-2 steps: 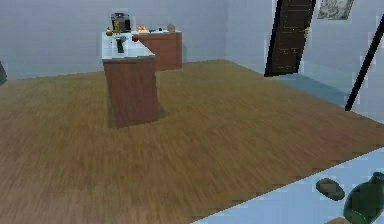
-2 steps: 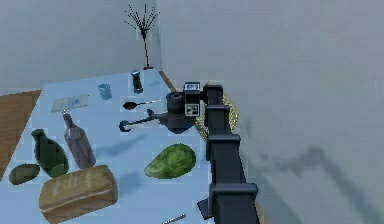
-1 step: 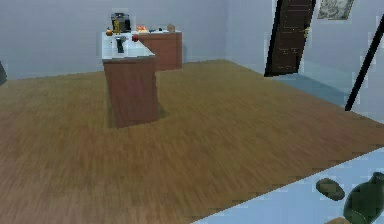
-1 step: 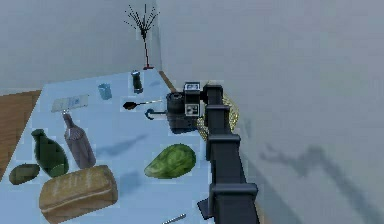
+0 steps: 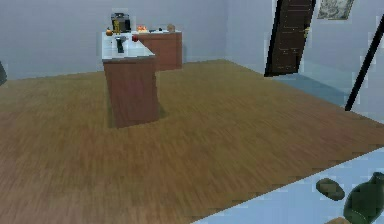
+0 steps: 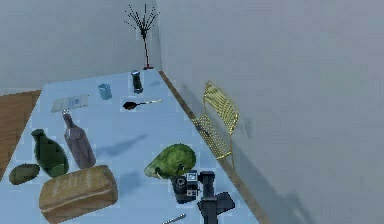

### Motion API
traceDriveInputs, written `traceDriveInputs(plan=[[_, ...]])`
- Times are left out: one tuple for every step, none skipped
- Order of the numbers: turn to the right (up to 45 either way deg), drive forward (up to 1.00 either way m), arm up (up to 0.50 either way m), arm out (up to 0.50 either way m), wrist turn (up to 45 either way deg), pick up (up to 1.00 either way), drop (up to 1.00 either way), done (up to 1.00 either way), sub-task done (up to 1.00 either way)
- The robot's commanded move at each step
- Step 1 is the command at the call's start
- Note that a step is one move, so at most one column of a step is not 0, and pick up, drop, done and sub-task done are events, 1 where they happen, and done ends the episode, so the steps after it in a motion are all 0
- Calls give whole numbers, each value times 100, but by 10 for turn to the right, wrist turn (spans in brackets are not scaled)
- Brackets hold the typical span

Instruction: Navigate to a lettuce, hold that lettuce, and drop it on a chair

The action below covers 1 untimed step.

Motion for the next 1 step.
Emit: traceDriveInputs(plan=[[0, 0, 0, 0, 0, 100, 0, 0, 0]])
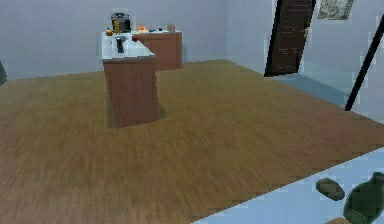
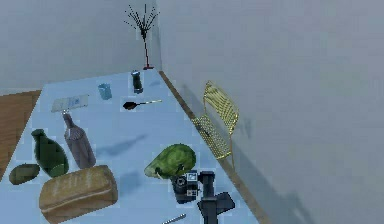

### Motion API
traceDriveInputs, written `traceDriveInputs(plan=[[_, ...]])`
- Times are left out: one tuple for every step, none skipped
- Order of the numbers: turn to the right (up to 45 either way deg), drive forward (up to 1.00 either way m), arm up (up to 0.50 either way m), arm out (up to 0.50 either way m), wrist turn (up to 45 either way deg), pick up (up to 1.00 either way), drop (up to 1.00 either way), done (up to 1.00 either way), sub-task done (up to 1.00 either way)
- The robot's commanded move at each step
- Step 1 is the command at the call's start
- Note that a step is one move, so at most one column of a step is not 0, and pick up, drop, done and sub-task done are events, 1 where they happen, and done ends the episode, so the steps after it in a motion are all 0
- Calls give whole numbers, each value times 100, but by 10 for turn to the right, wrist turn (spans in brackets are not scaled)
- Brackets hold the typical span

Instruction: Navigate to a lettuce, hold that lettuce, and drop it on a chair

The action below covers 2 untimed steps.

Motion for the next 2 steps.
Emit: traceDriveInputs(plan=[[0, 0, 10, 0, 0, 0, 0, 0, 0], [0, 0, 28, 0, 0, 0, 0, 0, 0]])
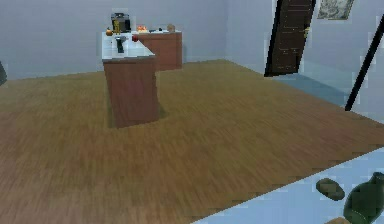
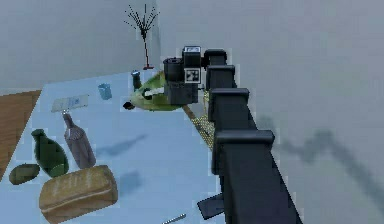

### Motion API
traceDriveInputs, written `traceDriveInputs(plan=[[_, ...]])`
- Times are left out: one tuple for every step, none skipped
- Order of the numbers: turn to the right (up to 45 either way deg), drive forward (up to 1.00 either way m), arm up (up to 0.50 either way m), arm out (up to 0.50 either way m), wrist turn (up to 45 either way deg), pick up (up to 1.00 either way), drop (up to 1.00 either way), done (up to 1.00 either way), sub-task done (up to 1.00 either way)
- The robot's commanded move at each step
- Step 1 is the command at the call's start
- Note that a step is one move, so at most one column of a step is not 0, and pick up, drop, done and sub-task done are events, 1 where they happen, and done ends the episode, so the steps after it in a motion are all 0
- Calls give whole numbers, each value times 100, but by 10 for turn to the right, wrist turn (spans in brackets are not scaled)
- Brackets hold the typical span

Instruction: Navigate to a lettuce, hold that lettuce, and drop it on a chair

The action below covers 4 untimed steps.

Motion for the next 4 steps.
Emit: traceDriveInputs(plan=[[0, 0, 0, 0, -450, 0, 0, 0, 0], [0, 0, 0, 0, -450, 0, 0, 0, 0], [0, 0, 0, 0, -210, 0, 0, 0, 0], [0, 0, 0, -28, 0, 0, 0, 0, 0]])
